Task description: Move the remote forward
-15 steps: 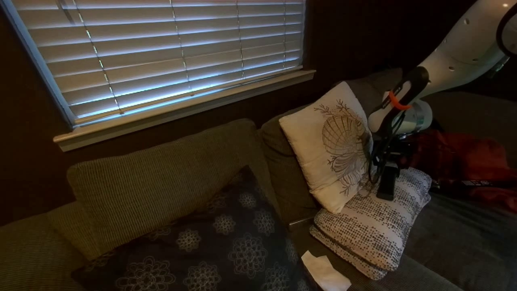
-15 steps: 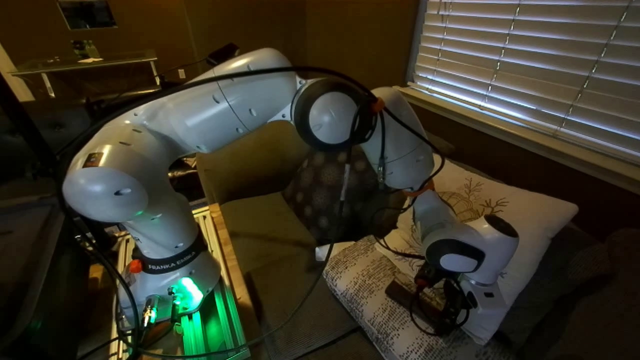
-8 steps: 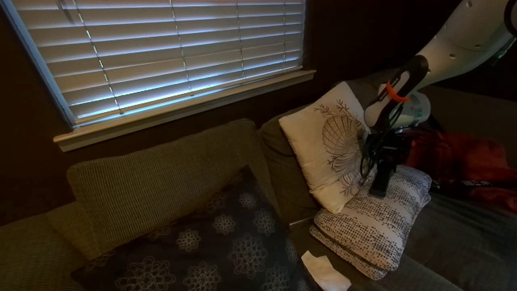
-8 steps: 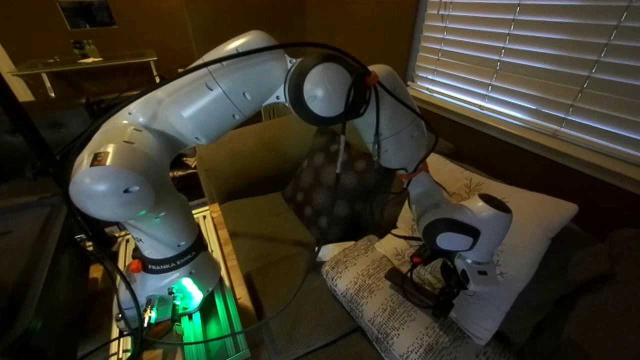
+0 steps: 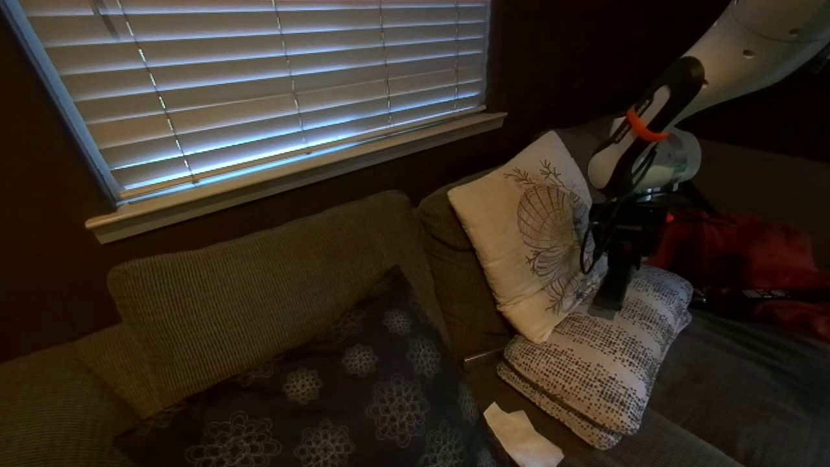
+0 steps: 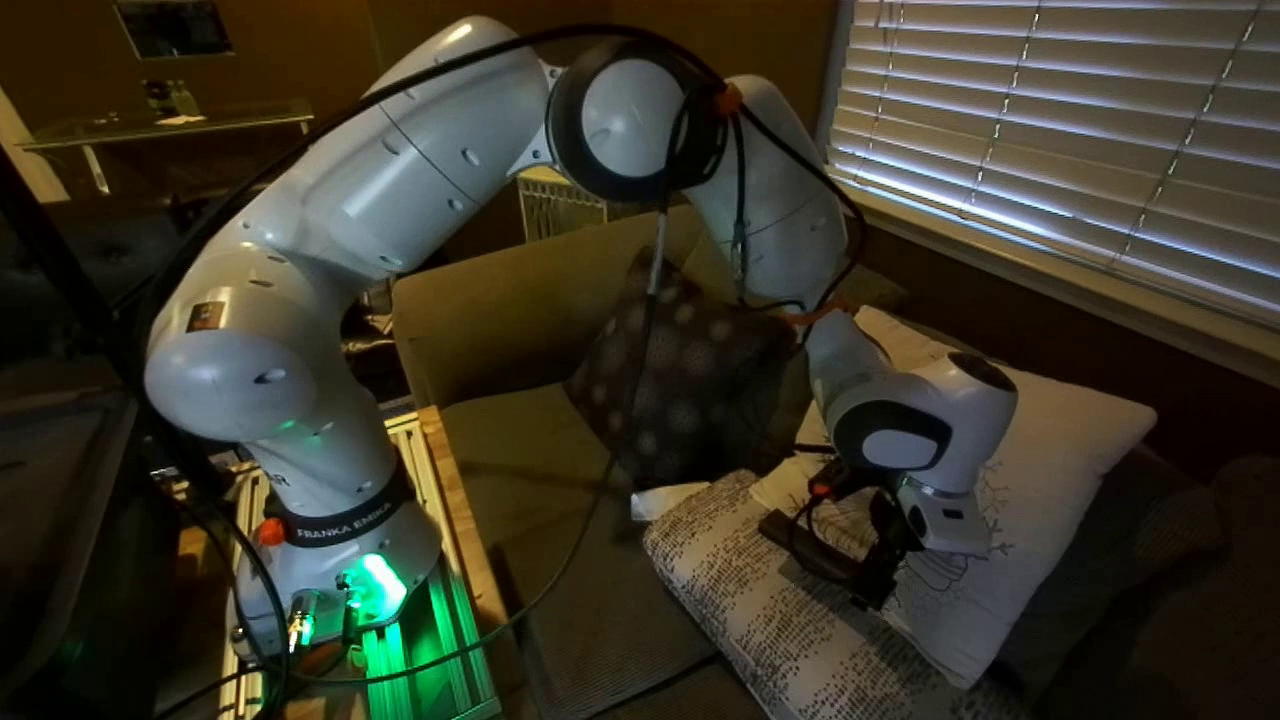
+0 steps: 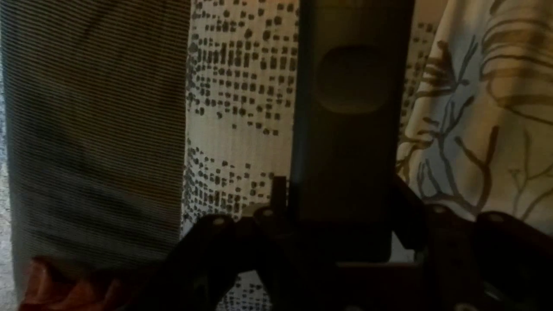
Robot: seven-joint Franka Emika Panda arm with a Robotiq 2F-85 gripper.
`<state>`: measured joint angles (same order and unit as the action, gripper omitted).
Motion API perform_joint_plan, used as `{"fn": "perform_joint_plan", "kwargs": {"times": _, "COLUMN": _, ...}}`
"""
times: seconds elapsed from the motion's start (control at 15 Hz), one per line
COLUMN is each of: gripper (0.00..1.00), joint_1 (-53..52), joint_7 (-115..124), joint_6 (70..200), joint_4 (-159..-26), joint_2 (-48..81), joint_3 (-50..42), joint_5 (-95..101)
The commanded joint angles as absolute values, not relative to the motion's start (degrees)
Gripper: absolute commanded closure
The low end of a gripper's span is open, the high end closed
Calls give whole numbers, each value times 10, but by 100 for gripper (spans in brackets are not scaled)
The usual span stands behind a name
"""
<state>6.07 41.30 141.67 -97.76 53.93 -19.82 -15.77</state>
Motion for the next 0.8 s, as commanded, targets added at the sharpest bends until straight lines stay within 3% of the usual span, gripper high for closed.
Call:
{"fn": "perform_joint_plan", "kwargs": {"times": 0.0, "gripper": 68, "joint_1": -18, "joint_7": 516, "joint_6": 1446, "joint_4": -1034, "joint_2": 513, "joint_3": -259, "joint_5": -95}}
{"fn": "perform_joint_plan", "kwargs": {"times": 0.73, "gripper": 68, "joint_1": -232, "joint_7": 849, "joint_6": 1521, "joint_4": -1028, "joint_2": 610, "joint_3": -431, "joint_5": 77}}
